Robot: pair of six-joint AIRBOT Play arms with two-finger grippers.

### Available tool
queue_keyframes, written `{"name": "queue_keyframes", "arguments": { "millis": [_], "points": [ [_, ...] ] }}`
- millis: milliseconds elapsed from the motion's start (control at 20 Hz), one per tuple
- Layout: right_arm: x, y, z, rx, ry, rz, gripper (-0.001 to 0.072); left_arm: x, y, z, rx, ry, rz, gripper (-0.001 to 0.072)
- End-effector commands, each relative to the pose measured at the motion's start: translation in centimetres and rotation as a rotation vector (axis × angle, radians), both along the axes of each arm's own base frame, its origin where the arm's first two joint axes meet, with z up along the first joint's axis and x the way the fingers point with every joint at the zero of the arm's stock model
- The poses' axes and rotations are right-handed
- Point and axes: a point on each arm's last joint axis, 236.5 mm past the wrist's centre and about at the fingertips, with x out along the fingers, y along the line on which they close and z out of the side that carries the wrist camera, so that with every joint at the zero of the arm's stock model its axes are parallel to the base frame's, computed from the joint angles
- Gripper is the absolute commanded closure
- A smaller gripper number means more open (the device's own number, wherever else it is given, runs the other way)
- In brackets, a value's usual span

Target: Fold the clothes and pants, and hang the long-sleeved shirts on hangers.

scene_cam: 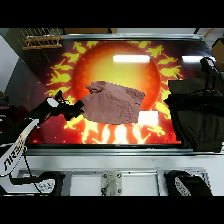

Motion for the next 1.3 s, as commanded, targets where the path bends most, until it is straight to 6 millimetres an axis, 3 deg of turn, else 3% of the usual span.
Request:
{"name": "queue_keyframes", "arguments": {
  "millis": [0, 50, 100, 200, 350, 450, 650, 850, 950, 1100, 1150, 1250],
  "points": [
    [-0.4, -2.9, -3.9, -0.036, 0.137, -0.172, 0.0694, -0.1, 0.1, 1.7, 0.05, -0.05, -0.09, 0.0699],
    [-1.2, -4.3, -6.8, -0.047, 0.228, -0.273, 0.0691, -0.9, 0.5, 2.0, 0.088, -0.054, -0.129, 0.0699],
    [-2.0, -4.8, -9.5, -0.049, 0.297, -0.325, 0.063, -1.9, 0.7, 2.1, 0.112, -0.057, -0.156, 0.0699],
    [-3.4, -3.2, -14.7, 0.041, 0.423, -0.353, 0.0002, -4.2, 0.6, 1.9, 0.13, -0.05, -0.185, 0.0699],
    [-3.6, 0.7, -20.8, 0.258, 0.53, -0.439, 0.0024, -6.5, -0.4, 1.8, 0.136, -0.07, -0.214, 0.0699],
    [-2.9, 2.4, -23.6, 0.294, 0.545, -0.476, 0.0024, -7.3, -0.9, 2.0, 0.137, -0.083, -0.231, 0.0699],
    [0.0, 5.8, -25.8, 0.305, 0.479, -0.479, 0.0025, -7.7, -1.4, 2.2, 0.137, -0.086, -0.248, 0.0699],
    [2.8, 7.1, -26.4, 0.278, 0.415, -0.464, 0.0035, -7.6, -1.4, 2.2, 0.136, -0.087, -0.245, 0.0699],
    [3.8, 7.3, -26.7, 0.238, 0.379, -0.416, 0.0266, -7.6, -1.4, 2.2, 0.136, -0.088, -0.244, 0.0699],
    [4.9, 7.5, -26.9, 0.214, 0.357, -0.388, 0.0285, -7.6, -1.3, 2.2, 0.137, -0.089, -0.244, 0.0699],
    [5.4, 7.3, -26.8, 0.214, 0.339, -0.396, 0.0349, -7.6, -1.3, 2.2, 0.137, -0.088, -0.244, 0.0699],
    [6.2, 7.0, -26.3, 0.204, 0.303, -0.393, 0.0694, -7.6, -1.3, 2.2, 0.137, -0.09, -0.245, 0.0699]
  ]
}}
